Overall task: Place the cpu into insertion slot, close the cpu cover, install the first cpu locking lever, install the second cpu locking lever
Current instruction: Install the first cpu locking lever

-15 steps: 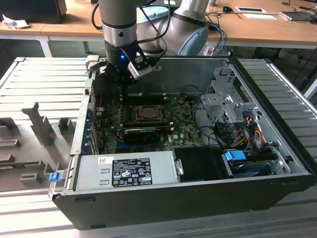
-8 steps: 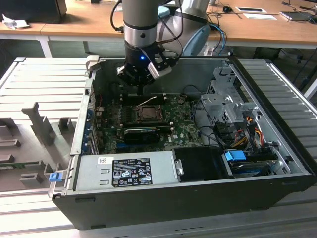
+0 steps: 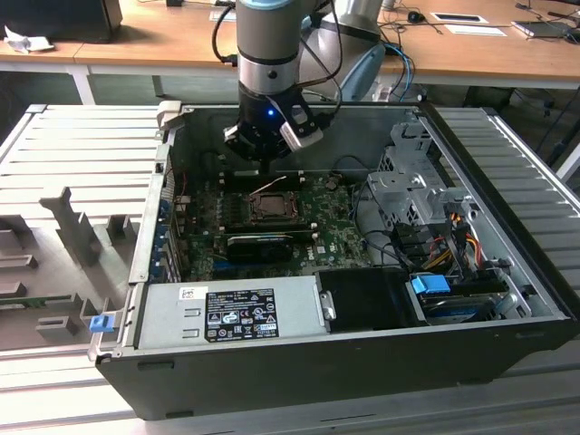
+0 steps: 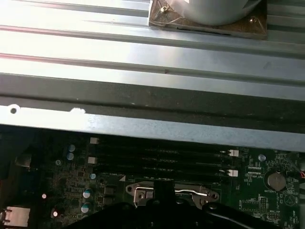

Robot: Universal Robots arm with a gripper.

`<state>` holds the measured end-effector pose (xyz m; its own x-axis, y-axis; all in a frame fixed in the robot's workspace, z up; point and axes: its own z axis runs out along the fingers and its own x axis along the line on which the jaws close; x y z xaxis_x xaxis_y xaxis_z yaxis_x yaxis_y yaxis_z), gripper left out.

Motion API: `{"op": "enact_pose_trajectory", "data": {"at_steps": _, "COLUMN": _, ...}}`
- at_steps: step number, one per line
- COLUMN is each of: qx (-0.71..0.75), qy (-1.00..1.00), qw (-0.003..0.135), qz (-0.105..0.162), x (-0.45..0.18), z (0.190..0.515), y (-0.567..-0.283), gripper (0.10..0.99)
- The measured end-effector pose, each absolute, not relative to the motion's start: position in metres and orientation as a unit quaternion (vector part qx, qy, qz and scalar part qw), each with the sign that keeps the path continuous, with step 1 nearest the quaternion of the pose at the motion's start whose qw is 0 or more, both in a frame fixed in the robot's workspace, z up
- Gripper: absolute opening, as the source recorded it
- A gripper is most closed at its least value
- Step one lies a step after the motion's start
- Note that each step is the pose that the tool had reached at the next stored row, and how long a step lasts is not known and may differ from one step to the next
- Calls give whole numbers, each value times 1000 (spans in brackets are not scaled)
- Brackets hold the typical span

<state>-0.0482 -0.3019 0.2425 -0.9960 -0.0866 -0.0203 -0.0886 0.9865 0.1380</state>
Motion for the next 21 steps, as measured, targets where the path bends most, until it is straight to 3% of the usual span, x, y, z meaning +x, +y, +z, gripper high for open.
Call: {"op": "enact_pose_trajectory", "data": {"at_steps": 21, "qx": -51, "qy": 996, "qw": 7, "qz": 70, "x": -30, "z": 222, "y": -296, "gripper": 106}}
